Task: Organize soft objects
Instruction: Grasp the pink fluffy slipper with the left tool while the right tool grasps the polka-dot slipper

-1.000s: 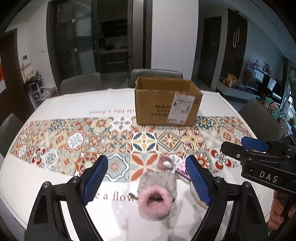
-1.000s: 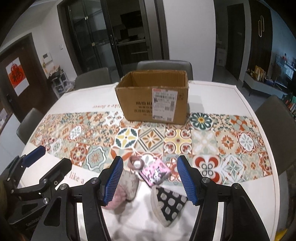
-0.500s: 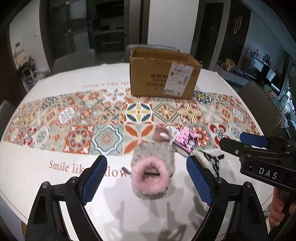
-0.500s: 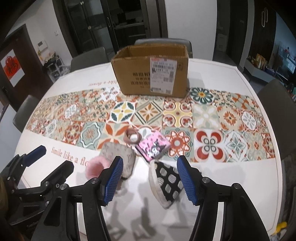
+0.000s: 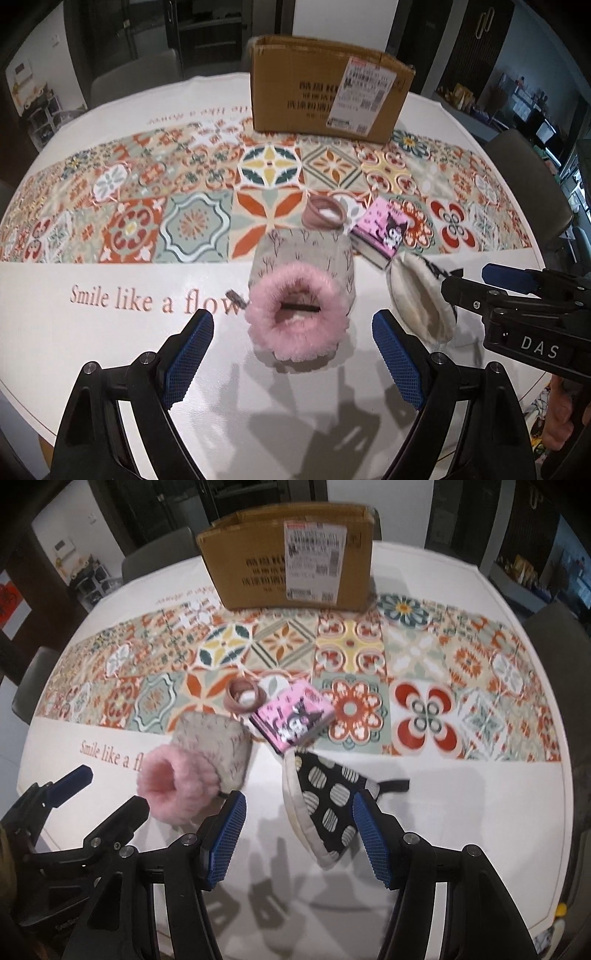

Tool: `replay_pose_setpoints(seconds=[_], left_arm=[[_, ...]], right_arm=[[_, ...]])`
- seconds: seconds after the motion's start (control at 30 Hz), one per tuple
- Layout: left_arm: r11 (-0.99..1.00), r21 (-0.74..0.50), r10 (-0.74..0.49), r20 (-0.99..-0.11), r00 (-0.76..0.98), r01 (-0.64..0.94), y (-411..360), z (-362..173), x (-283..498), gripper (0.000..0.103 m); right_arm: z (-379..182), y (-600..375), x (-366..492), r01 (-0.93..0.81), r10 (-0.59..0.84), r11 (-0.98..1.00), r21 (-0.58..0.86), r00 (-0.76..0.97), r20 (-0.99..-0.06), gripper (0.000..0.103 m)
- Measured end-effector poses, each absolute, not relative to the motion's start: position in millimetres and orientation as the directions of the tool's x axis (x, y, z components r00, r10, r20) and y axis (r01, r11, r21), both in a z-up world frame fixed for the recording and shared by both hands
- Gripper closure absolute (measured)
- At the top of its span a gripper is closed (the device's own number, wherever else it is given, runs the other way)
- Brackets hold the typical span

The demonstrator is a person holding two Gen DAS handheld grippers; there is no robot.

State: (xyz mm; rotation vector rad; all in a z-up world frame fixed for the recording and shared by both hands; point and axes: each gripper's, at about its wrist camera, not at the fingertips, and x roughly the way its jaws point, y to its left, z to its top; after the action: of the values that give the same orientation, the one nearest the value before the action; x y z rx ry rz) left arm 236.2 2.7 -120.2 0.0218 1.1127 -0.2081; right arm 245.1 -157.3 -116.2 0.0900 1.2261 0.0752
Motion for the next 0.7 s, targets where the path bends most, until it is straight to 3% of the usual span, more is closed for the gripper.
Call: replay_pose_setpoints(seconds=[0.7], left_arm=[[0.978,-0.091,-0.145,-0.944,0.296,0.186,-2.7,-174.9,255.0,0.015]], right_arm=[[-161.1,-160.2,255.5,0.002,0.020,1.000,0.021,0.220,-0.975,0.041]])
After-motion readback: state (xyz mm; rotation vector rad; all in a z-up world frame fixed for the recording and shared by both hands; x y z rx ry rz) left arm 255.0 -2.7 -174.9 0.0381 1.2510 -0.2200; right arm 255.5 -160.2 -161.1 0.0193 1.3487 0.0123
